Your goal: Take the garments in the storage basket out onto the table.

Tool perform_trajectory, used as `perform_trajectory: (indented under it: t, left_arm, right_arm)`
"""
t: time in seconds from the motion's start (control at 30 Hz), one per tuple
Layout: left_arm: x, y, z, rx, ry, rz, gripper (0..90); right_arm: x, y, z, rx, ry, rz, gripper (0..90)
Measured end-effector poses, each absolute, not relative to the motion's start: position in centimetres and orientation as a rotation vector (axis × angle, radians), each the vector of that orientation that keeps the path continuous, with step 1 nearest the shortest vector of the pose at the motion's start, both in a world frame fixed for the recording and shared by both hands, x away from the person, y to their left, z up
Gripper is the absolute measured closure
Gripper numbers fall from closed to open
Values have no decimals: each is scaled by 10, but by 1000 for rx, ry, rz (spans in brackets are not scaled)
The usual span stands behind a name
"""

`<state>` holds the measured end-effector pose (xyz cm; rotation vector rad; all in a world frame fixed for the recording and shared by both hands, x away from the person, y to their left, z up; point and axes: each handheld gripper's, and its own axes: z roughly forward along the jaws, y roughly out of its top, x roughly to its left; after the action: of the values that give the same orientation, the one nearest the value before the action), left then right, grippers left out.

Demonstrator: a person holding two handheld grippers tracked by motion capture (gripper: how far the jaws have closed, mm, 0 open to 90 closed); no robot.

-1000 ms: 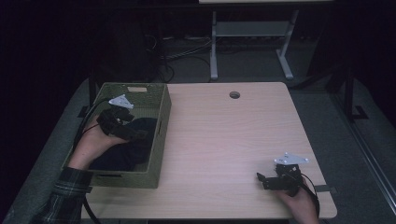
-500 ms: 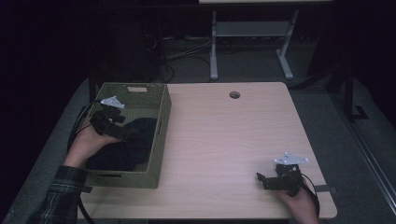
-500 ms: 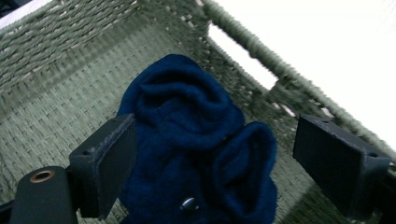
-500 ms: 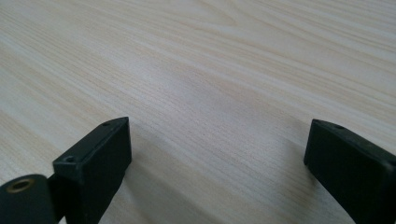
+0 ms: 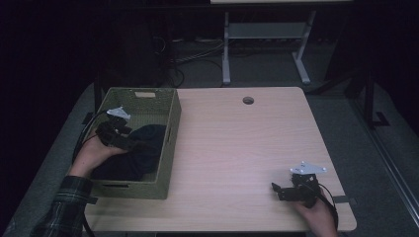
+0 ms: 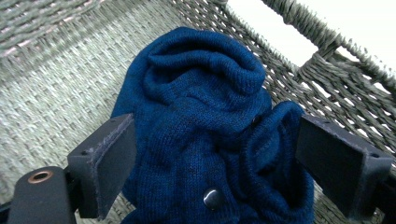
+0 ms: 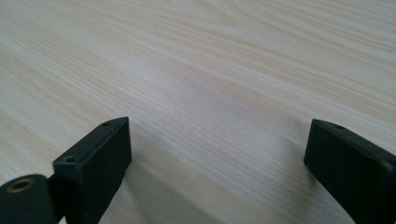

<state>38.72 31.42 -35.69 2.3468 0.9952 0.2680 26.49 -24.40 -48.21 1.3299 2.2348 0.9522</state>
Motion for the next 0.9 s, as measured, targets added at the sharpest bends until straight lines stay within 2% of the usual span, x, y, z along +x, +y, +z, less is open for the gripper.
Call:
perform_trajectory:
  t: [0.9]
  left_arm:
    - [396, 309, -395, 2443, 974, 185, 127]
  right_arm:
    - [265, -244, -482, 1331, 2235, 953, 71]
